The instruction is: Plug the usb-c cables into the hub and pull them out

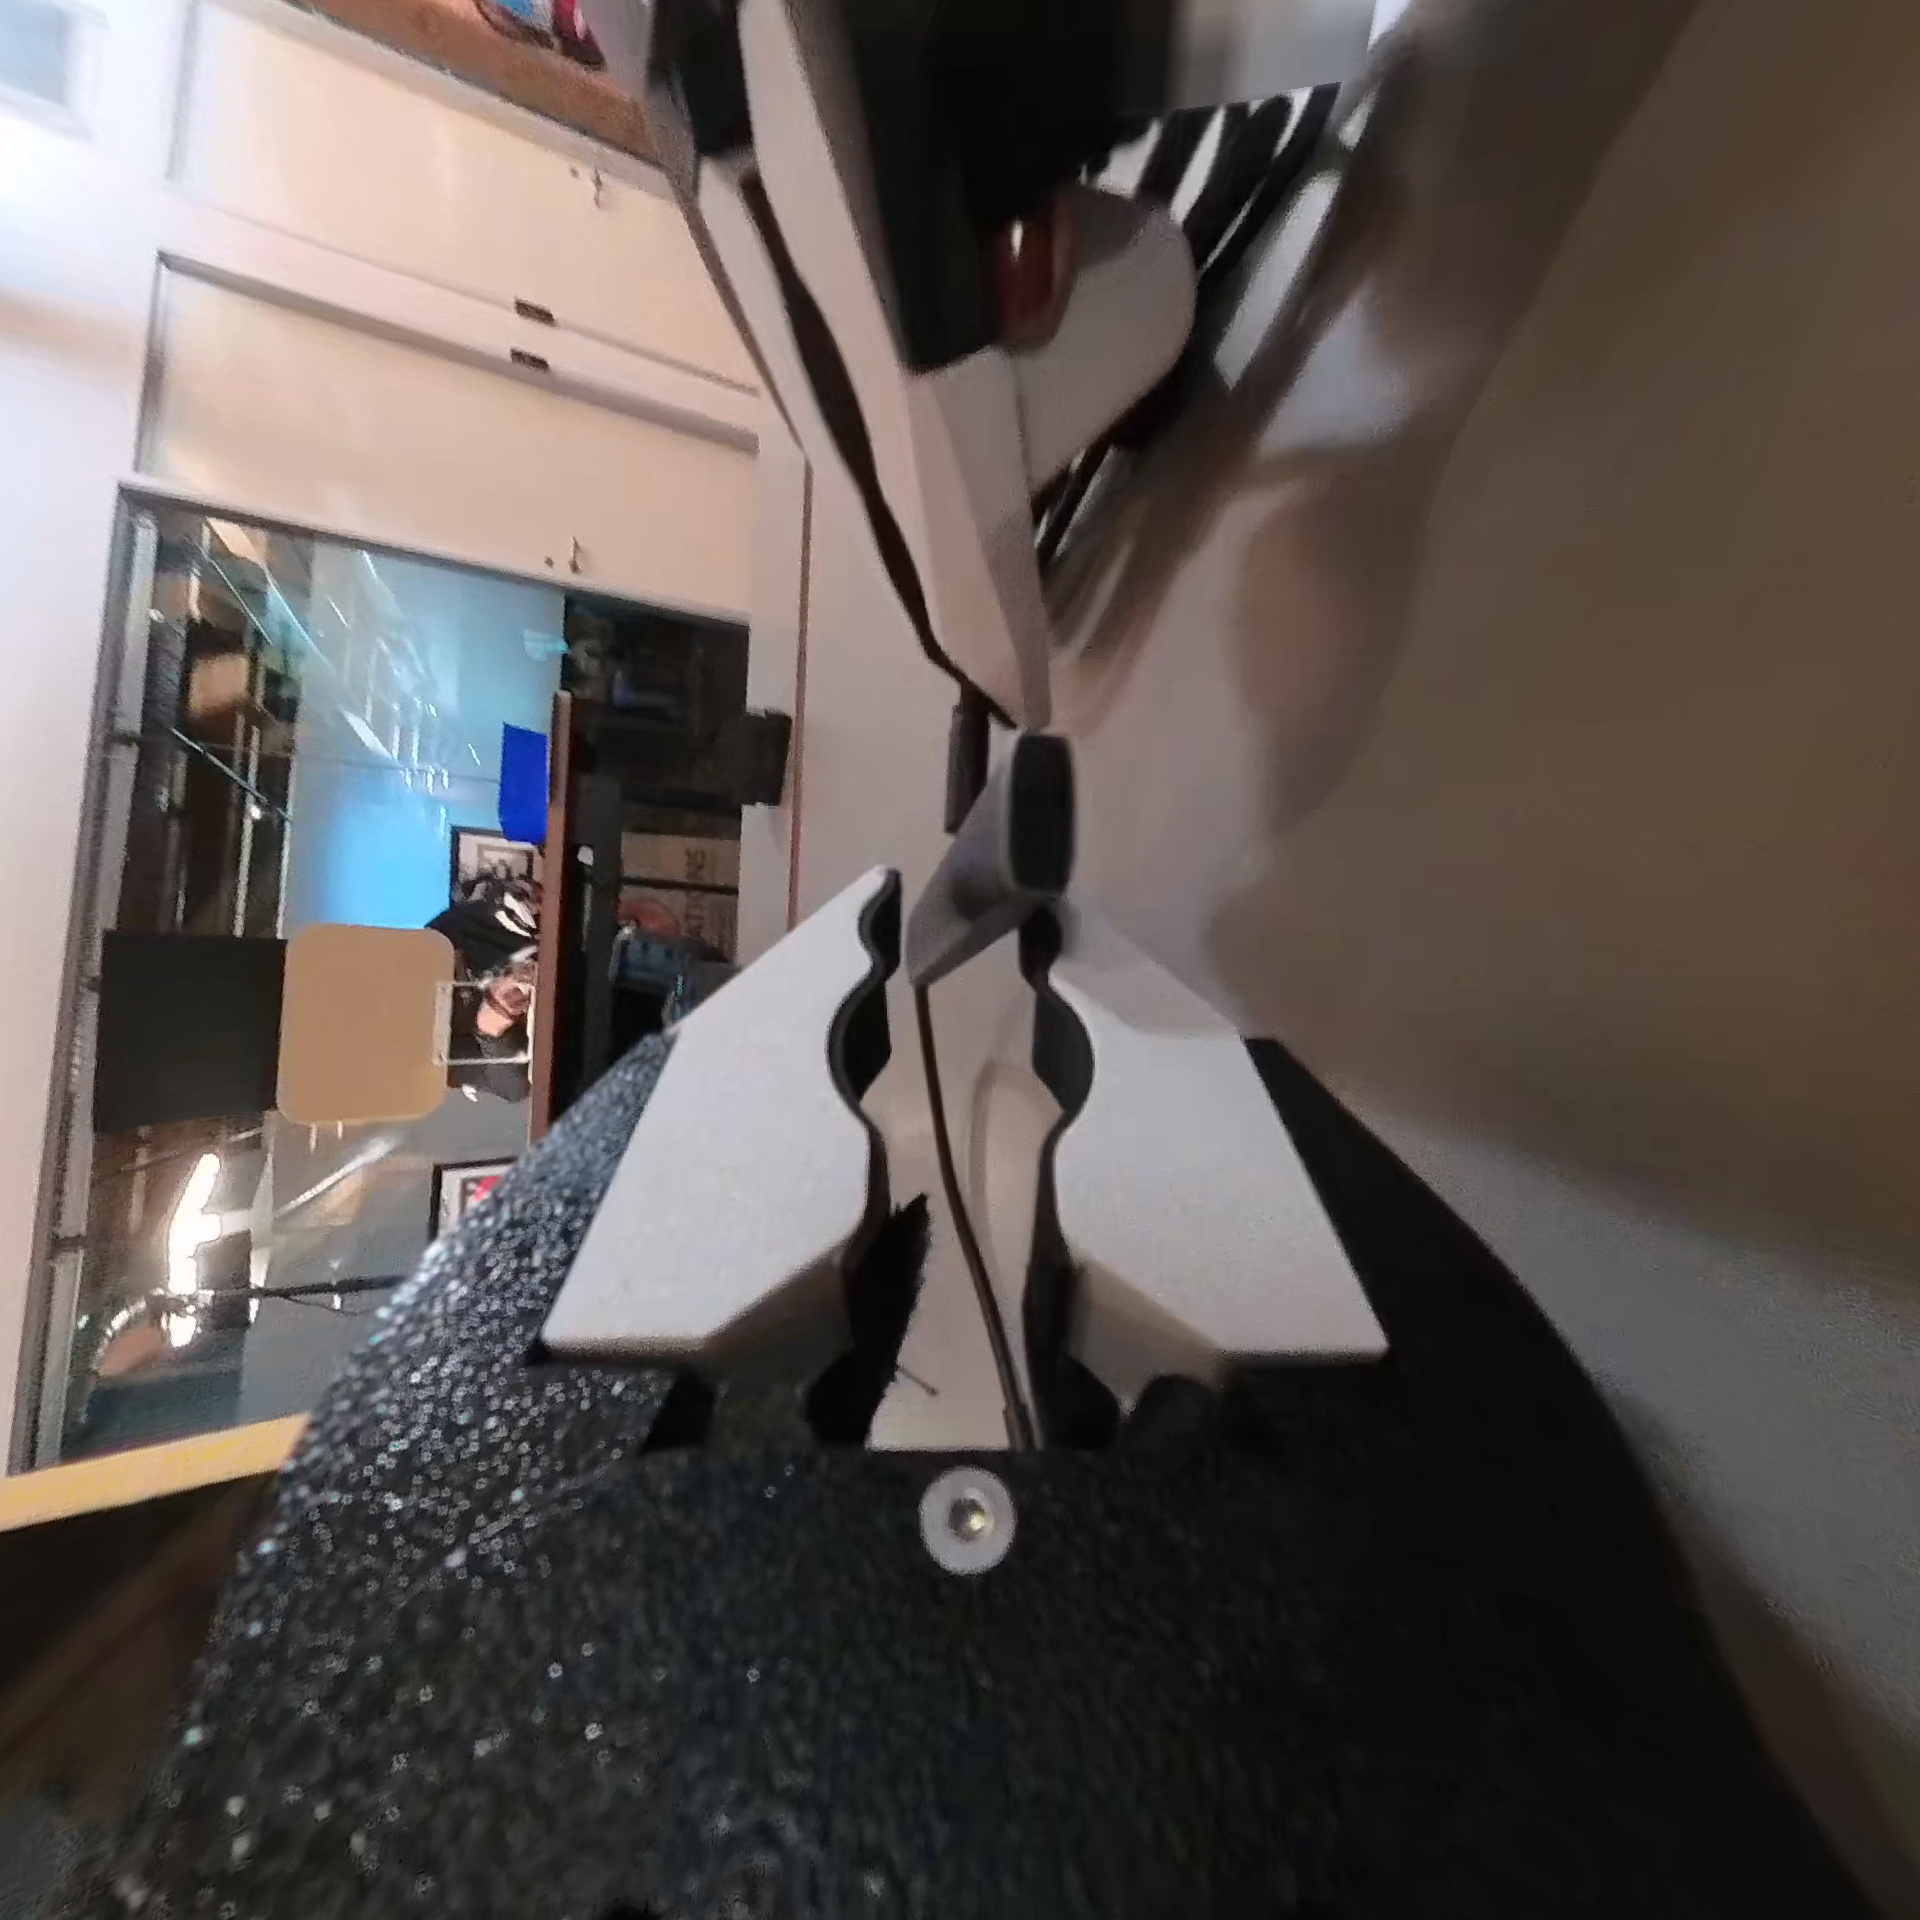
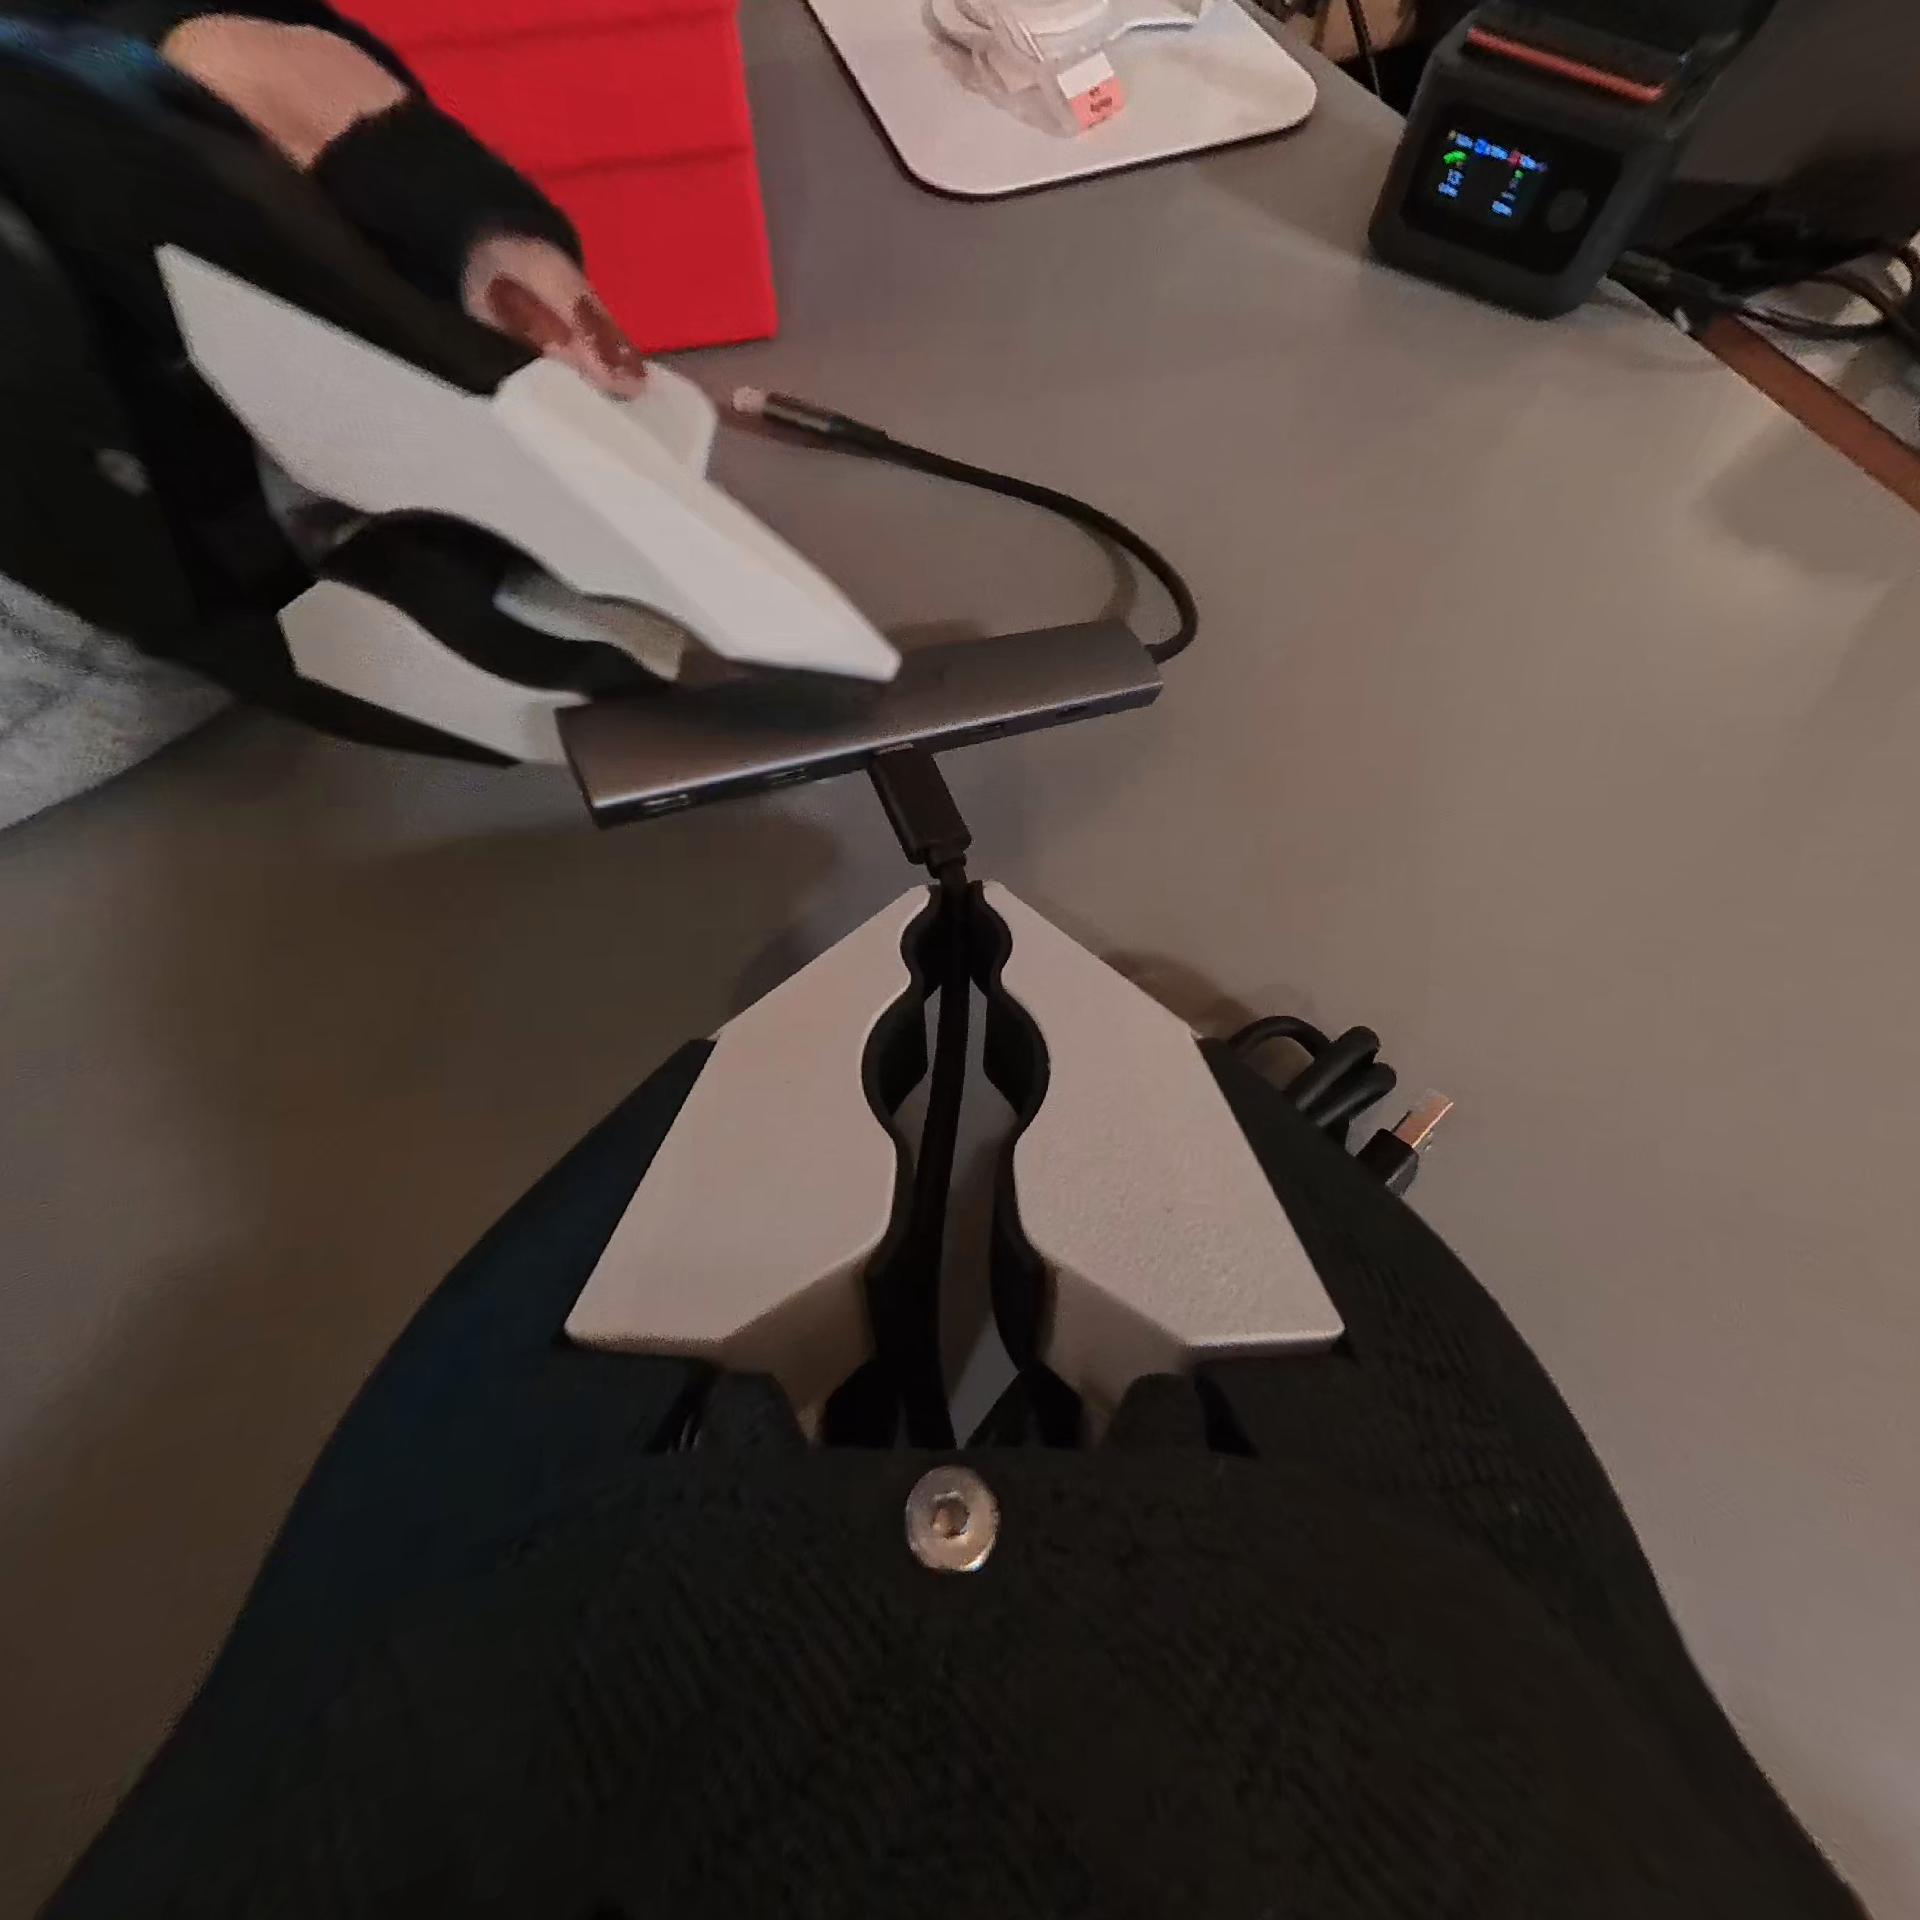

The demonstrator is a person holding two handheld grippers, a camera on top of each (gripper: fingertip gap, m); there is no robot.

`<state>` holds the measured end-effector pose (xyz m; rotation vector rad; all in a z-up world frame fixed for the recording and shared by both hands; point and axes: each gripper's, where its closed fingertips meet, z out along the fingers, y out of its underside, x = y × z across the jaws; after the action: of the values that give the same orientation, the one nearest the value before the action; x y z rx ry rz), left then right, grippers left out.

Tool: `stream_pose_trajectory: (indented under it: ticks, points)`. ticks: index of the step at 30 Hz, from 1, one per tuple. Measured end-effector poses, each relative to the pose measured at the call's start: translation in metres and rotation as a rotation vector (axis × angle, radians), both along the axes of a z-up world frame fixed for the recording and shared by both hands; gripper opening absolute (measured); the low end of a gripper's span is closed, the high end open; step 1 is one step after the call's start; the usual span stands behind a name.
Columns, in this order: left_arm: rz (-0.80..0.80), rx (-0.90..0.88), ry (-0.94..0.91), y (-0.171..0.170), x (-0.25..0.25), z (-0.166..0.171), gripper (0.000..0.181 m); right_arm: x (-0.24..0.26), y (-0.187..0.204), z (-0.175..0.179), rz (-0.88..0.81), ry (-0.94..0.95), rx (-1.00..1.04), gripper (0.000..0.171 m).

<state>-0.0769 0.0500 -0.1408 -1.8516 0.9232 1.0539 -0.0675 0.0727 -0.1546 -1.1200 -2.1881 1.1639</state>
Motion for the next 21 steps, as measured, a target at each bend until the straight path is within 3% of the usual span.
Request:
stream_pose_trajectory:
  ticks: [3,9,13,14,19,21]
  points:
    - [0.021,-0.017,-0.015,0.0,-0.005,-0.005,0.031,0.005,-0.003,-0.003,0.057,0.023,0.065,0.002]
    - [0.001,-0.011,-0.008,0.003,-0.001,-0.002,0.008,0.007,-0.004,0.005,0.106,0.128,0.12,0.002]
    - [-0.007,-0.005,-0.074,0.003,-0.001,-0.001,0.008,0.003,-0.002,0.005,0.123,0.262,0.321,0.033]
    - [-0.005,-0.009,-0.094,0.003,0.0,-0.001,0.008,0.002,-0.002,0.005,0.129,0.305,0.402,0.033]
    - [0.002,-0.018,-0.145,0.002,-0.001,-0.001,0.008,0.0,-0.005,0.013,0.151,0.472,0.671,0.005]
    - [0.006,-0.015,-0.152,0.002,-0.002,-0.001,0.008,0.0,-0.005,0.013,0.148,0.472,0.709,0.004]
